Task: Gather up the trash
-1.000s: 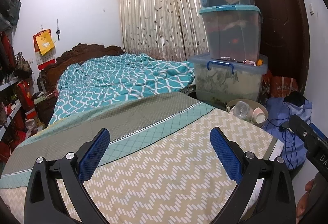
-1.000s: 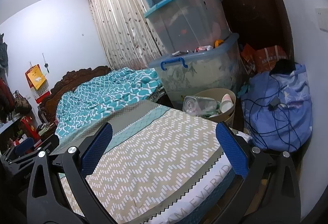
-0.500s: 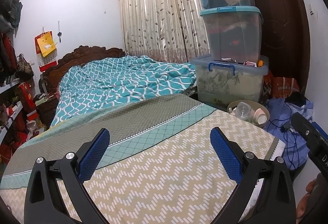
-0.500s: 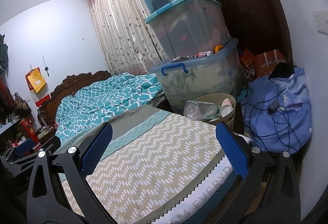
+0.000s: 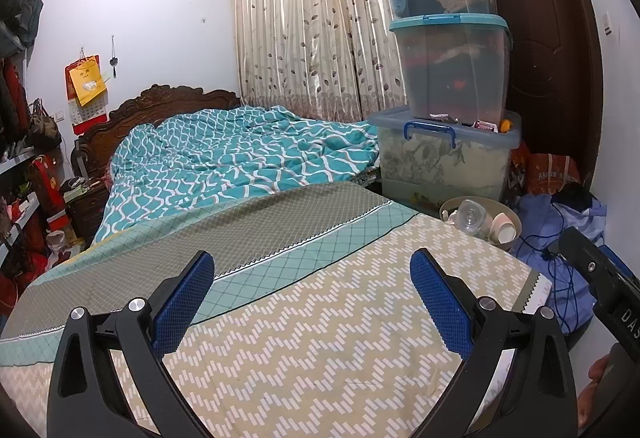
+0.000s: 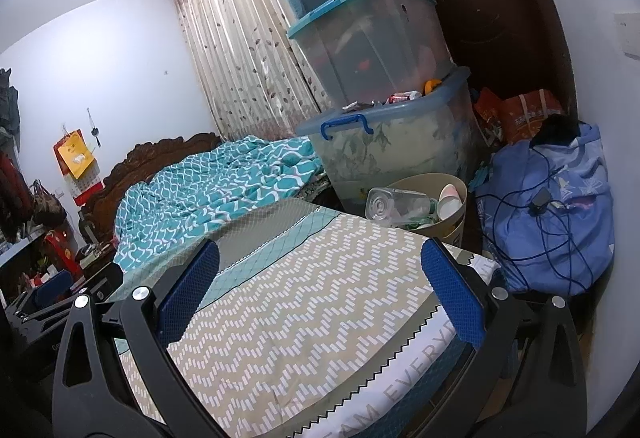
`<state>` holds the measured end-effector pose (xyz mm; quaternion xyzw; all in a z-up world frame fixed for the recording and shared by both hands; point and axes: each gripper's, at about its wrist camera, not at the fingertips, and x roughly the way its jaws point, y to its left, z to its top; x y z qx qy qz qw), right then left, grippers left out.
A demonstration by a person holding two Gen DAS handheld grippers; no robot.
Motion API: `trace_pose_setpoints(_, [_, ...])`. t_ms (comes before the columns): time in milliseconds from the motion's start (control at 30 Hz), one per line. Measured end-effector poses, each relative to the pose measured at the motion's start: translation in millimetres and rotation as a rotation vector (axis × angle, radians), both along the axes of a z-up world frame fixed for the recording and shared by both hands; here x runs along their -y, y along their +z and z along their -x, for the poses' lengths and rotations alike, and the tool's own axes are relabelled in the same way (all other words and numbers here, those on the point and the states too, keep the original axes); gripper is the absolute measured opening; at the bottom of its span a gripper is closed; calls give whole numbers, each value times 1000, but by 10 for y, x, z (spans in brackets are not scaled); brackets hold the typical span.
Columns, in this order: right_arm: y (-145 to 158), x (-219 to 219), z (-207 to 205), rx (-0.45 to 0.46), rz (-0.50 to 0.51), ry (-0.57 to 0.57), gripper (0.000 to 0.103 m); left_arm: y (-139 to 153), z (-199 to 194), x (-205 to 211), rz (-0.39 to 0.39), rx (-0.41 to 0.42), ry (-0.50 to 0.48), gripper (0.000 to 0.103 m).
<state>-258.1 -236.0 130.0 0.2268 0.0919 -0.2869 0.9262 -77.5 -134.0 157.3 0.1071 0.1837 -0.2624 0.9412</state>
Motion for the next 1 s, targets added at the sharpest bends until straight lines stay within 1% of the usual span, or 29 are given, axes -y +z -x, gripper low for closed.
trace_pose_setpoints(633, [-29,2,-32,-16,-11,4,100,-17,-1,35,-5,0,8,95])
trace_pose_setpoints(833, [-33,8,-37,-18,-11,4,100,-32,21,34,6,1,-27,94])
trace_pose_setpoints(1000, [-46,45,-29,-20,-24,-8,100,-23,32,24,11,3,-28,95])
